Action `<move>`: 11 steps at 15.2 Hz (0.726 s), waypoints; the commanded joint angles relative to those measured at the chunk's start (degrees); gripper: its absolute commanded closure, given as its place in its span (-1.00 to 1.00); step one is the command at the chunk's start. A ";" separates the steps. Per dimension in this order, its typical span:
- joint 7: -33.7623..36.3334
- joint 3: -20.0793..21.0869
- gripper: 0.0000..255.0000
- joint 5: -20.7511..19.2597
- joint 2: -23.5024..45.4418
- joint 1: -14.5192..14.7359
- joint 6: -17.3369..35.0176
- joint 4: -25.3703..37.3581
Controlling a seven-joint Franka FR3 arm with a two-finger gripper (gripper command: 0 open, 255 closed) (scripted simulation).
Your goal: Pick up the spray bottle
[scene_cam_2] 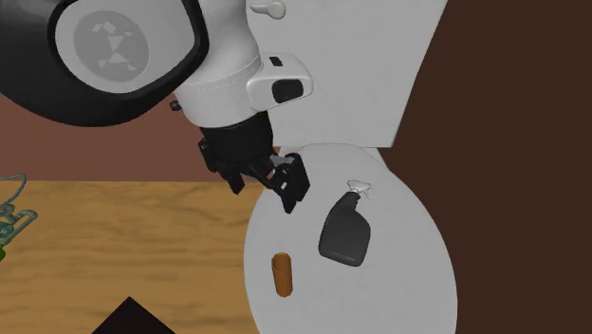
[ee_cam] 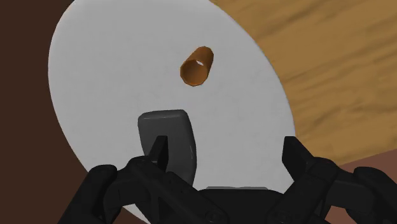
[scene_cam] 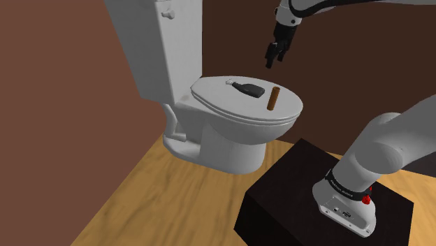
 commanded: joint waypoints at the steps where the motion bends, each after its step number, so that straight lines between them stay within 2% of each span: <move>1: -1.66 -0.95 -1.00 0.20 4.79 0.06 2.20 2.07; 11: -10.09 -3.70 -1.00 3.40 27.49 -0.45 7.75 16.16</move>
